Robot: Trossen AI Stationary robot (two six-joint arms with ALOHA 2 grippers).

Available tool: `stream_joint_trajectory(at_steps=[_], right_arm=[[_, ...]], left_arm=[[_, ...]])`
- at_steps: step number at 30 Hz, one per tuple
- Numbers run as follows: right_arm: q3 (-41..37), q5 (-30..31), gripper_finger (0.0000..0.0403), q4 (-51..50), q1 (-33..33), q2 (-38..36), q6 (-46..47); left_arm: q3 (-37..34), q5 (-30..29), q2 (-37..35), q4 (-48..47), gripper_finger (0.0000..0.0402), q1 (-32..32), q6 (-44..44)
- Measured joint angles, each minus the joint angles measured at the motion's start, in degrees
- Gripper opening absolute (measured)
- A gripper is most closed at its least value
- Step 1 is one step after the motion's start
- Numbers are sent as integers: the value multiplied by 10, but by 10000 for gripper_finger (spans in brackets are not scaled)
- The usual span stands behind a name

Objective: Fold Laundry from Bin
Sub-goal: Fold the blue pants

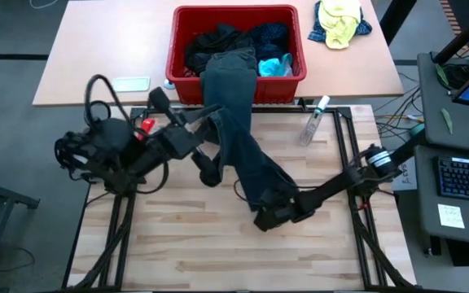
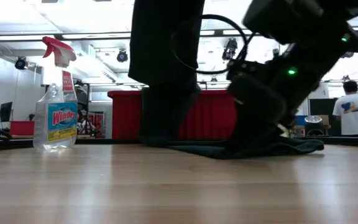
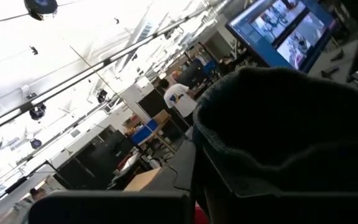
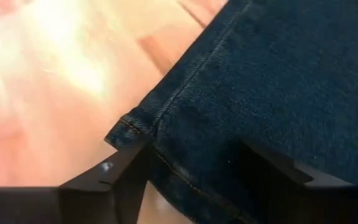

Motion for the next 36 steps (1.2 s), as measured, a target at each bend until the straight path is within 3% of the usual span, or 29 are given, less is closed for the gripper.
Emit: stream_joint_trajectory(at_steps=[3,9,12,14,17,30,33,36], right_arm=[[37,-43,172,22,-1,21,-44],[119,-194,72,77,9,57,-152],[163,-212,26,73,19,70,-212],[184,-208,20,77,23,70,-234],[197,-203,38,76,24,62,-244],[197,-190,190,46,24,27,-243],[197,-147,214,27,20,16,-244],[197,-55,234,-25,7,9,-241]], left_arm=[[59,-1,28,-47,0,2,-13],[145,-16,74,-110,0,4,-15],[157,-16,83,-117,0,5,-15],[154,-16,81,-117,0,6,-14],[154,-18,79,-129,0,8,-22],[153,-32,78,-140,0,8,-22],[153,-32,77,-141,0,8,-20],[153,-36,77,-141,0,8,-19]])
